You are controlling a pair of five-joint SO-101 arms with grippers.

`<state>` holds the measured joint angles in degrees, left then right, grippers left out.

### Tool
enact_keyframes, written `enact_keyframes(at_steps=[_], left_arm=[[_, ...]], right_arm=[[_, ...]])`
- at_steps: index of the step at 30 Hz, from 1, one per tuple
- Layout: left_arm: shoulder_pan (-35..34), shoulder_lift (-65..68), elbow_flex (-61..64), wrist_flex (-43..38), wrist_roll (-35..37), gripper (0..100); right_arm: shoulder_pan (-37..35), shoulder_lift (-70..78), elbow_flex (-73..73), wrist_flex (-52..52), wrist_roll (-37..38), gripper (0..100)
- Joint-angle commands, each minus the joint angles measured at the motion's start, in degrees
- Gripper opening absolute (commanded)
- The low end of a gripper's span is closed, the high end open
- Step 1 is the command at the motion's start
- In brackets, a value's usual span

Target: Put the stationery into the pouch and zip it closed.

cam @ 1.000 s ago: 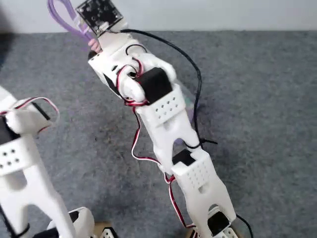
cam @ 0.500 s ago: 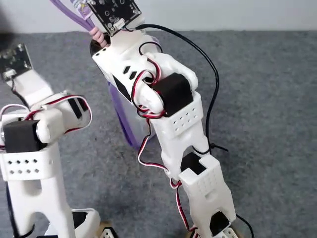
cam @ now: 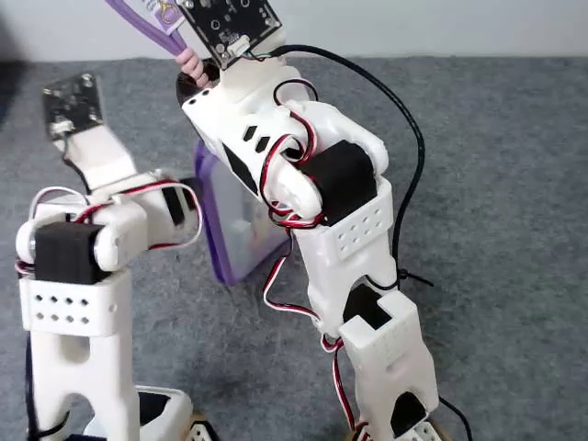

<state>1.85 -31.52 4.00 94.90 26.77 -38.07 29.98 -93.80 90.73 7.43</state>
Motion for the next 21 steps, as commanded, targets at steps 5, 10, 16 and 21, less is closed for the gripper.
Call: enact_keyframes(at_steps=[5, 10, 16, 21], left_arm=[[1.0, -1.8, -0.4, 2.3, -3.4, 30], [0.9, -1.8, -2.4, 2.5, -4.9, 30], [-2.1, -1.9, -10.3, 3.7, -6.0, 30], [-2.4, -1.8, -12.4, 3.8, -6.6, 30]], right_arm=[[0.9, -4.1, -2.5, 0.5, -0.1, 0.6], [0.9, -4.1, -2.5, 0.5, -0.1, 0.6], [0.9, -4.0, -2.5, 0.5, -0.1, 0.6], [0.9, -4.1, -2.5, 0.5, -0.1, 0.6]])
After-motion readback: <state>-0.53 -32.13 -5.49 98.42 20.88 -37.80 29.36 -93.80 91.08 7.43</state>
